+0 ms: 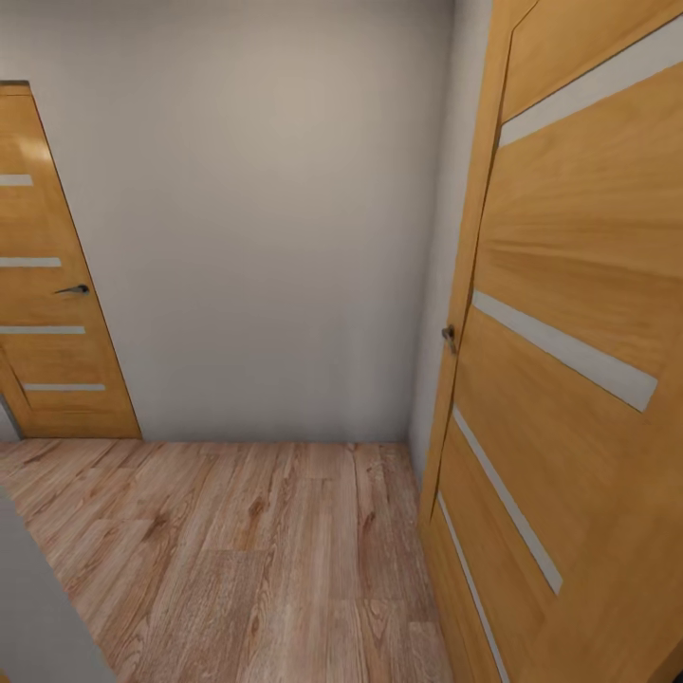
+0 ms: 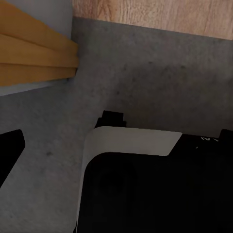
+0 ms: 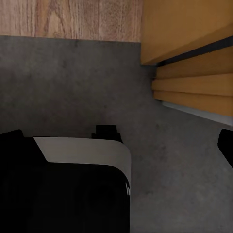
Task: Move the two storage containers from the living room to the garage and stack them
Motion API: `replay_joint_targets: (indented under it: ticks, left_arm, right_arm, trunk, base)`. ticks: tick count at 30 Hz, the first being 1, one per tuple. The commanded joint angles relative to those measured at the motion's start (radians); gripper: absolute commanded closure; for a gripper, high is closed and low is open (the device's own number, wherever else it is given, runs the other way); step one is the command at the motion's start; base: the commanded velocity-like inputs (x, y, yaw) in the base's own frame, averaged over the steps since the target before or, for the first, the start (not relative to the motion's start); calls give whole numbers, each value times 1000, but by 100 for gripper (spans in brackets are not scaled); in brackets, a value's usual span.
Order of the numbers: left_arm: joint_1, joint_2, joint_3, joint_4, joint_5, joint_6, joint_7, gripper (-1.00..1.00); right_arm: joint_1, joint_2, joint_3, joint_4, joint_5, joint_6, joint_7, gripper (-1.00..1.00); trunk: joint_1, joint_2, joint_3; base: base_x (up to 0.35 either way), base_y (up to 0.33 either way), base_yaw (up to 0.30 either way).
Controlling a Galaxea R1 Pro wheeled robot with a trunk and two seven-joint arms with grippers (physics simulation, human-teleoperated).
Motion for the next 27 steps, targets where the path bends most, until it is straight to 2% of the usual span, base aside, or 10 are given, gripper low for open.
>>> replay_joint_targets:
  ticks: [1, 14, 27]
  left_arm:
    - [0, 0, -2, 0, 9, 2, 1, -100]
    - [0, 0, -2, 0, 9, 2, 2, -100]
    - [0, 0, -2, 0, 7, 3, 1, -100]
  right_arm:
    - [-1, 1, 8, 3, -9, -5, -1, -100]
    - [-1, 1, 8, 3, -9, -5, -1, -100]
    - [-1, 1, 8, 3, -9, -5, -1, -100]
  trunk:
    - [0, -1, -1]
    - [0, -1, -1]
    - [0, -1, -1]
  base:
    - [0, 0, 0]
    - [17, 0, 0]
    - [292, 0, 0]
